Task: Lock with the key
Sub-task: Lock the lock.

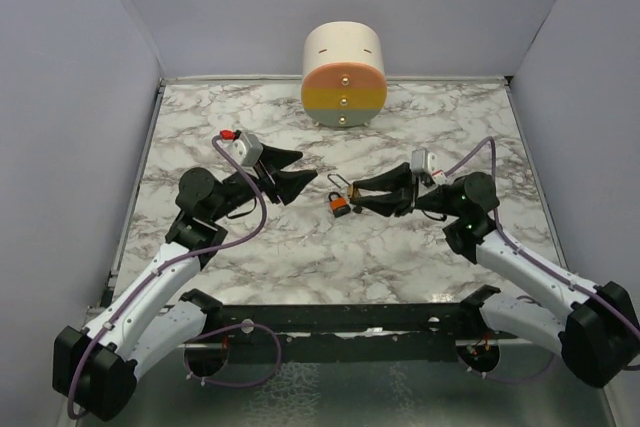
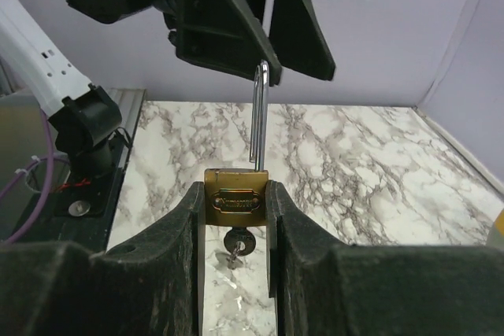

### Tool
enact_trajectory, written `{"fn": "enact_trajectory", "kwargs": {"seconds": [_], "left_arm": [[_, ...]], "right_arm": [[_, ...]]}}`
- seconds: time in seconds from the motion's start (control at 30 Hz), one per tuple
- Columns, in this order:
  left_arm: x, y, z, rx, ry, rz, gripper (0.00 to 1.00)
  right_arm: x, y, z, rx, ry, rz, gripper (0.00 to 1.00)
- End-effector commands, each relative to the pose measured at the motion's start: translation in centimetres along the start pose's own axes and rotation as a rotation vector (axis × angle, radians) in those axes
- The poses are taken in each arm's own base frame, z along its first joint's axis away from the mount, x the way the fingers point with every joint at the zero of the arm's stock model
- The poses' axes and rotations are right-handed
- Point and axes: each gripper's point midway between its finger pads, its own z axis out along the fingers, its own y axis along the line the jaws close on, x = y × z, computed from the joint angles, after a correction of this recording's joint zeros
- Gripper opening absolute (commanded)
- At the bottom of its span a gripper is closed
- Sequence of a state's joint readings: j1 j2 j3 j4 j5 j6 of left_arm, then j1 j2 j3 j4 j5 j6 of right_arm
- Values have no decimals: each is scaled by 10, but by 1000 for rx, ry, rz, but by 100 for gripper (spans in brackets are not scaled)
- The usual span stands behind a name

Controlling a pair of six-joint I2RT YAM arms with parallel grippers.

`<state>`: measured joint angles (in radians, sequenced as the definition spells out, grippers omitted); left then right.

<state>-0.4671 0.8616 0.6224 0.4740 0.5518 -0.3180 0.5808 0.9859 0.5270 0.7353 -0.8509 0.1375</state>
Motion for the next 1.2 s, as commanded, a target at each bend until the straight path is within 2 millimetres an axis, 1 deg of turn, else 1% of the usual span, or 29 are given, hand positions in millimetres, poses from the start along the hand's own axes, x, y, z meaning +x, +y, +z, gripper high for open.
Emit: {"fn": "enact_trajectory", "kwargs": {"seconds": [0.0, 0.1, 0.17, 0.33, 0.37, 0.43, 0.57, 0.67, 0.73, 0.83, 0.93, 1.03, 1.1, 1.17], "left_arm": [[-4, -12, -2, 62, -24, 41, 59], [-1, -10, -2, 51, -20, 40, 58], [1, -12, -3, 72, -15, 52, 59], [7, -38, -6, 242, -25, 114, 60], [7, -43, -7, 266, -33, 123, 60], [2, -49, -7, 297, -54, 140, 61], [-10, -54, -4, 317, -90, 136, 61], [-15, -60, 0, 344, -100, 127, 61], [-16, -64, 3, 365, -109, 128, 59], [-14, -64, 11, 379, -101, 115, 50], [-11, -65, 20, 395, -84, 84, 49], [-11, -70, 27, 420, -79, 71, 47], [-11, -73, 31, 430, -76, 62, 45], [-10, -75, 33, 438, -72, 51, 45]], "right_arm": [[-12, -4, -3, -90, -32, 13, 1], [-13, -10, -4, -64, -42, 8, 1], [-12, -11, -5, -58, -43, 5, 1], [-9, -11, -18, -119, -38, 57, 1], [-12, -10, -20, -143, -48, 50, 1], [-10, -10, -24, -165, -46, 66, 1], [-5, -15, -27, -149, -64, 90, 1], [-4, -17, -28, -127, -81, 101, 1], [-4, -18, -28, -115, -85, 104, 1], [-6, -15, -29, -117, -88, 93, 1], [-9, -10, -31, -114, -104, 82, 1], [-9, -7, -34, -103, -115, 69, 1], [-10, -5, -36, -93, -125, 59, 1], [-12, -4, -36, -90, -132, 43, 1]]}}
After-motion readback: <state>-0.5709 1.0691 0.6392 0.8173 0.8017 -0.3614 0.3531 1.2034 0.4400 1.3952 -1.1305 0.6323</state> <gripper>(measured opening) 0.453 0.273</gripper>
